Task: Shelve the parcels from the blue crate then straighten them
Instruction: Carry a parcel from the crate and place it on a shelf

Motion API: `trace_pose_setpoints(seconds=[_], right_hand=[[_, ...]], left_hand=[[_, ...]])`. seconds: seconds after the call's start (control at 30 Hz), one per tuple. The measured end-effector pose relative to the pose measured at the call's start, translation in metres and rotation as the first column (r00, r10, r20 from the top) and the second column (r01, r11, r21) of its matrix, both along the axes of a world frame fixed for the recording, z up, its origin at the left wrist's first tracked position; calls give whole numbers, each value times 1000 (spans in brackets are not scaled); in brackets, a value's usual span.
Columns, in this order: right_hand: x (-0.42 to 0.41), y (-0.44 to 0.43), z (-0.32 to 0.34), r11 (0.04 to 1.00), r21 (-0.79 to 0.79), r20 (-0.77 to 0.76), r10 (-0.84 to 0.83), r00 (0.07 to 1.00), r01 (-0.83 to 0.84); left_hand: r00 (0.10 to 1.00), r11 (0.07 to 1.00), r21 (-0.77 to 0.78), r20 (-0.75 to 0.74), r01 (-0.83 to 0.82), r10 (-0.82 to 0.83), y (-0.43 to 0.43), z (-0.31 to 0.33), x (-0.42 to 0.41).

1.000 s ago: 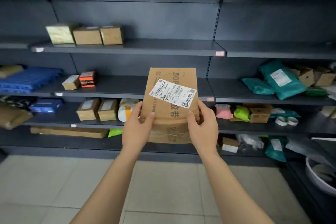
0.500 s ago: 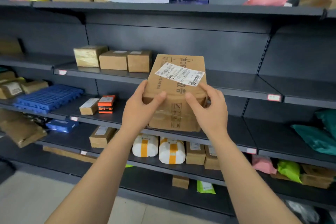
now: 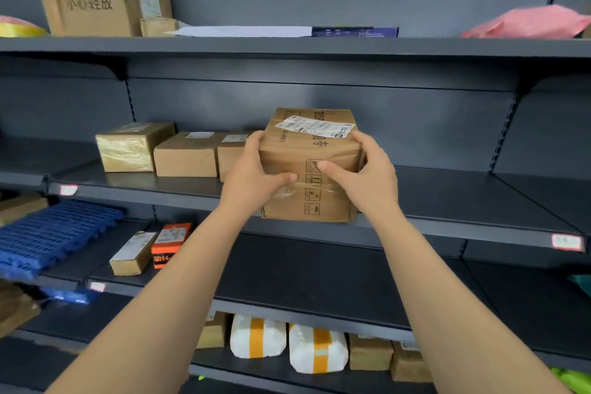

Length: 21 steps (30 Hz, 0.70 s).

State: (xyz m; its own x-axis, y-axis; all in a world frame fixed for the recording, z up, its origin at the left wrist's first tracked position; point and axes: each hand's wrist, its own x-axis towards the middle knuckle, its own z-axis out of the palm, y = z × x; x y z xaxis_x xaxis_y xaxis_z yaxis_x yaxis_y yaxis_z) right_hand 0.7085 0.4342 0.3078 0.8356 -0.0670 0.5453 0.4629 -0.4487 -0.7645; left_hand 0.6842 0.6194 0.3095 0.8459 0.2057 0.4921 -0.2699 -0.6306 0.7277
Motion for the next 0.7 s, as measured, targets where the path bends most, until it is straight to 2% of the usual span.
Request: trace_pose_setpoints(seconds=[0.3, 0.4, 0.57, 0.7], right_hand=[[131, 25, -13, 997, -74, -71, 8, 997, -13], [163, 30, -22, 990, -129, -144, 32, 989, -51], [189, 38, -28, 974, -222, -141, 10, 990, -42], [190, 46, -30, 960, -279, -151, -45, 988, 1]], left_hand=[[995, 999, 45, -91, -28, 32, 21, -5, 121], [991, 991, 115, -108, -68, 80, 27, -11, 151], [978, 960, 256, -140, -114, 153, 33, -23, 179], [978, 914, 379, -90, -143, 190, 41, -27, 187]])
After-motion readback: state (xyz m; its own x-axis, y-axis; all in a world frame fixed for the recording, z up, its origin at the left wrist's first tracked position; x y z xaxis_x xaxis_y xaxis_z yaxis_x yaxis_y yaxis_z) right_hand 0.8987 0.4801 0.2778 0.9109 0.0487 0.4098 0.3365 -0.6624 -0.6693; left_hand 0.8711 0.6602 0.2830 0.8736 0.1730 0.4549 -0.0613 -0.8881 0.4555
